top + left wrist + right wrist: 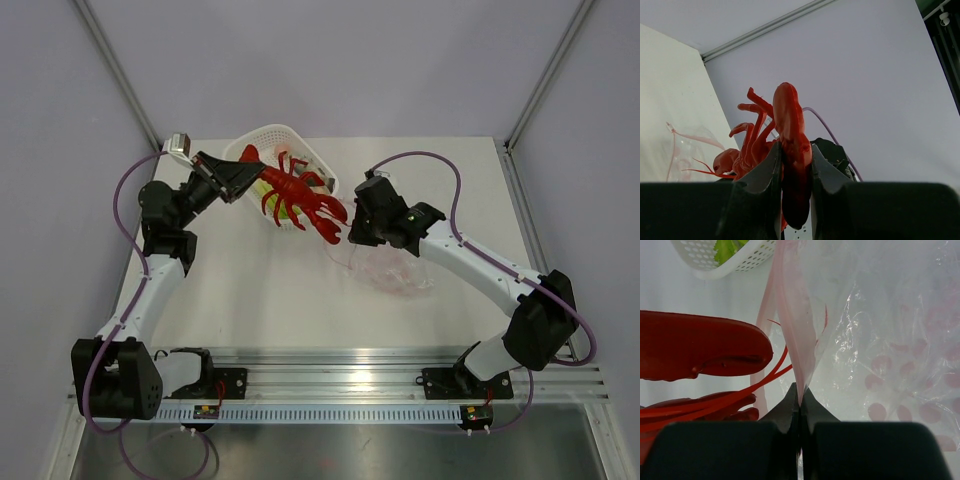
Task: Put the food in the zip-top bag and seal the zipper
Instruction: Place the fake lobster in the zipper food storage bag.
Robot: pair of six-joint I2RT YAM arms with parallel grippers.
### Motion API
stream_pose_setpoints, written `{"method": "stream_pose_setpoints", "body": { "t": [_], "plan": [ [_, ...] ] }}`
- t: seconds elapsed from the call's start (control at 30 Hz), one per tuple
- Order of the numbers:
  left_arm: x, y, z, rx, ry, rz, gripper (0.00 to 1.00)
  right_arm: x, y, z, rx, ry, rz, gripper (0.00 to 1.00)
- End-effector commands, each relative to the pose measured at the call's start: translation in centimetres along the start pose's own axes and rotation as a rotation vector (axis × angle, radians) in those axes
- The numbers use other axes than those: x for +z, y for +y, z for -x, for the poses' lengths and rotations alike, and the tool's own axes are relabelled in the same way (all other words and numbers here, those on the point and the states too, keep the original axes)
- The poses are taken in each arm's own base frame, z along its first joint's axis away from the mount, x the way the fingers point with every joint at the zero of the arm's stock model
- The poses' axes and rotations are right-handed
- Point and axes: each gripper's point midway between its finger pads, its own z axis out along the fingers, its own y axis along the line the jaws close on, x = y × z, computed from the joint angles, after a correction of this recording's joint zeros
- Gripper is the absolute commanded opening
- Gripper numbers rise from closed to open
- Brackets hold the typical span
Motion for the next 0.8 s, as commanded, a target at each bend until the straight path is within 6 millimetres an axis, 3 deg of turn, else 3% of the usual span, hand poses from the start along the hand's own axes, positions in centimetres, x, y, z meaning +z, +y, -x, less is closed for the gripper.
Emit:
{"method": "stream_pose_setpoints", "body": {
  "t": [0.0,0.27,0.5,0.77],
  "plan": [
    [-0.1,-1.9,-0.5,0.049,0.017,-0.062,0.0,-0.7,1.2,1.8,0.015,-0.052,0.05,0.0],
    [0.6,1.3,-0.8,0.061,0.005,0.02,0.0,-1.5,1.8,1.9,0.022,-0.051,0.083,0.0],
    [2.6,2.2,-3.0,0.025,0.06,0.008,0.0,-1.2,2.5,1.9,0.03,-0.04,0.104,0.0],
    [2.7,4.2,-3.9,0.031,0.054,0.029,0.0,-1.5,3.4,3.1,0.032,-0.069,0.127,0.0]
  ]
}}
